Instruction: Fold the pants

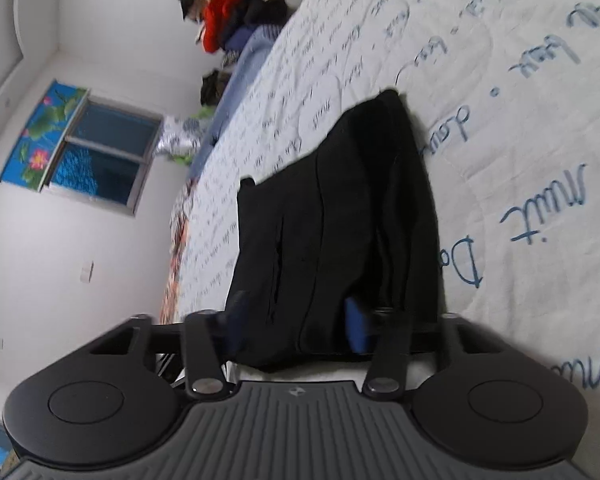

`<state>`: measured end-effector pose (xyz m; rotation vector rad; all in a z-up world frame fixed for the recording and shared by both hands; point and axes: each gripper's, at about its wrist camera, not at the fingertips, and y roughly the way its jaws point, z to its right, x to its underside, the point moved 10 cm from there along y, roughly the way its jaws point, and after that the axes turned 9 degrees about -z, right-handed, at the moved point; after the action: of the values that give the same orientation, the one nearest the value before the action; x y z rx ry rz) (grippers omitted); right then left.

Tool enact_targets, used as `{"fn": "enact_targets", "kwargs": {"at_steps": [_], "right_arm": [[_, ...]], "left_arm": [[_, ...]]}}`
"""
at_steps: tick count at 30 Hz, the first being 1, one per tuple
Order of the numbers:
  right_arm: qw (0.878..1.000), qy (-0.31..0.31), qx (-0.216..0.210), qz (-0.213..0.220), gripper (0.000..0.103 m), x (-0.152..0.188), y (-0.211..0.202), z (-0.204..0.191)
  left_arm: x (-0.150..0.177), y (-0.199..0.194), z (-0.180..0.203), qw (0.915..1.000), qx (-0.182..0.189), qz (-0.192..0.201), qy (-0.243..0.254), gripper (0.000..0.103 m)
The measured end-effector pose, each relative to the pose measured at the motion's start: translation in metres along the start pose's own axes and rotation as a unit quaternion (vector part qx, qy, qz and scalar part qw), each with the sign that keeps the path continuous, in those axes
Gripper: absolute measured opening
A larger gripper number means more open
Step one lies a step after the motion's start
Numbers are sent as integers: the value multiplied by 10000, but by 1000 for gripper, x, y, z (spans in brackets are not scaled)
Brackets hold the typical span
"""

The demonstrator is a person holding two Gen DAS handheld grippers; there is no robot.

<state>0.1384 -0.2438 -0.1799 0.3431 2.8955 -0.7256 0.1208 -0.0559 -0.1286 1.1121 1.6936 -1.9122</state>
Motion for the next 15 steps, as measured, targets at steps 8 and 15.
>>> {"fn": "enact_targets", "kwargs": {"at_steps": [8,15], "right_arm": [[9991,-77,-108,-413,36,-2,18,-11],[9934,-771,555,-640,3,5,22,-10]], "left_arm": [[6,3,1,9999,-1,60,87,78],[8,11,-3,9999,62,-14,-105,87]]}}
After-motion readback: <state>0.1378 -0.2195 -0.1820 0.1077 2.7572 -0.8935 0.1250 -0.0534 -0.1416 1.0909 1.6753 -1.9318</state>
